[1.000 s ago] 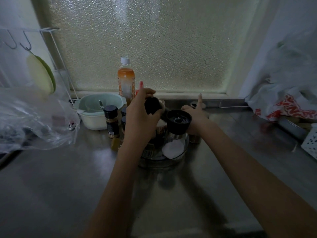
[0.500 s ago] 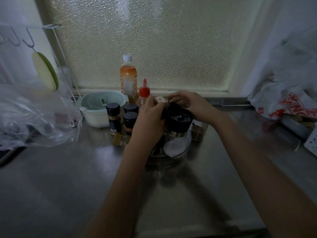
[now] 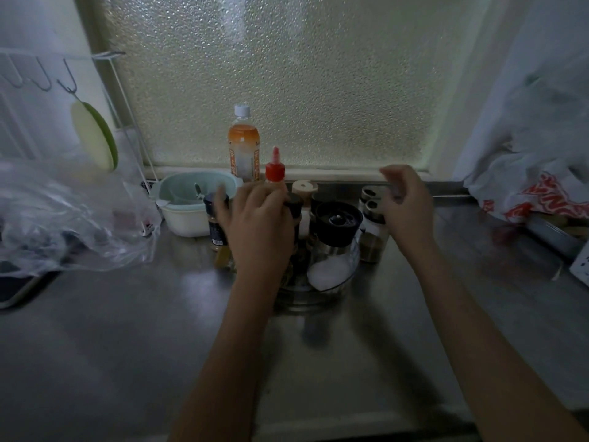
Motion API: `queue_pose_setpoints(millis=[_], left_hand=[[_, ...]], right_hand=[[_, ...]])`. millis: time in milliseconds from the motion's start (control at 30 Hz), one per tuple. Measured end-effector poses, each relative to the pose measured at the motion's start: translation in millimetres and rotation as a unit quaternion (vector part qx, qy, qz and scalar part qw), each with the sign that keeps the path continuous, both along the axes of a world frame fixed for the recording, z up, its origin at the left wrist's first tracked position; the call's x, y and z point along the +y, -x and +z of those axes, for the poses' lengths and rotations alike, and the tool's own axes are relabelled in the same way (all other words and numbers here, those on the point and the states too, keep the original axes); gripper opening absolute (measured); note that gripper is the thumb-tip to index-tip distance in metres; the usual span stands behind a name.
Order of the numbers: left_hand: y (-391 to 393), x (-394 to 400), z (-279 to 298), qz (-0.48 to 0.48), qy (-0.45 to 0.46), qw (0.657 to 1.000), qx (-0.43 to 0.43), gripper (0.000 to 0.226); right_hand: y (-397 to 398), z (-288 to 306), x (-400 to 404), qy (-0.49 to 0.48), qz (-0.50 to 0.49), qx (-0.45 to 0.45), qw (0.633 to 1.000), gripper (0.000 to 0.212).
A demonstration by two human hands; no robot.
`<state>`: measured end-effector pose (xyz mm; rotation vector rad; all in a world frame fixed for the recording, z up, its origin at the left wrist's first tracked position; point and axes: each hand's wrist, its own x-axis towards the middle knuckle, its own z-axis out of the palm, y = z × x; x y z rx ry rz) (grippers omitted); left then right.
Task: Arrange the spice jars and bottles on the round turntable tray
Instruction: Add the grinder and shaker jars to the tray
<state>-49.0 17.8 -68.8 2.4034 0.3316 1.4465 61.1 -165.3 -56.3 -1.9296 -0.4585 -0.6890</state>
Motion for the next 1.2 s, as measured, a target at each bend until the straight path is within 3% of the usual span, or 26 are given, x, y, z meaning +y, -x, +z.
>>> queue_pose_setpoints(millis=[67,133,200,333,567,767,867,967,1200], left_hand=[[4,1,-4,0.107,0.073,0.992,-0.001,0.010],[5,-1,-11,0.153,0.121,0.981,0.016,0.017],[4,-3,-17,0.160,0.161,0.974,0.027,0.025],[3,-12,-18,0.123,0.282,0.951,0.034,0.038],[2,-24,-19,0.042,0.252,0.967,-0.013,0.048],[1,-17,-27,-0.028,0.249,0.968,-0.013,0.046],[4,-11,-28,0.059,0.223,0.973,0.016,0.045],[5,-4,-29,0.108,0.234,0.961,0.101,0.056],[0,-6,-37,0.081,0.217,0.948,0.220,0.067]], right_hand=[[-3,-16,-8,-0.008,-0.069,0.027,0.997,0.034],[-6,-30,-7,-0.039,-0.060,0.119,0.990,0.044],[-3,-41,0,-0.092,-0.029,0.178,0.979,0.046],[8,-62,12,-0.130,-0.014,0.162,0.978,0.040],[9,-72,9,-0.086,-0.090,0.106,0.986,0.060],[21,-55,12,-0.227,-0.086,0.045,0.969,0.060],[28,-50,16,-0.282,-0.028,0.035,0.958,0.056],[32,-52,22,-0.240,0.023,0.052,0.969,0.054],[26,-64,25,-0.072,0.049,0.090,0.992,0.029]])
